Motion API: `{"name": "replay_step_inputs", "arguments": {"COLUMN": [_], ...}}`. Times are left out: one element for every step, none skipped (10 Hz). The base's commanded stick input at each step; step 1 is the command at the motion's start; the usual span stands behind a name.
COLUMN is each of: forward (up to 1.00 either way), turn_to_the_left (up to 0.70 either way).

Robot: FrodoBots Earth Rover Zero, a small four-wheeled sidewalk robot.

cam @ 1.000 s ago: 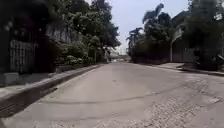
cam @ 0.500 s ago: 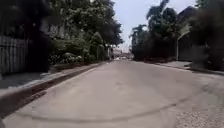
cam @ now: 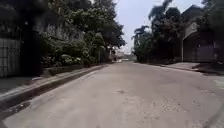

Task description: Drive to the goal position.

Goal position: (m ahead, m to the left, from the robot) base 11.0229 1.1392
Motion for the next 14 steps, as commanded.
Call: {"name": "replay_step_inputs", "arguments": {"forward": [1.00,1.00,1.00,1.00,1.00,1.00,1.00,1.00,1.00,1.00,1.00,1.00,1.00,1.00], "turn_to_the_left": [0.02,0.02,0.02,0.02,0.02,0.02,0.02,0.02,0.02,0.02,0.02,0.02,0.02,0.02]}}
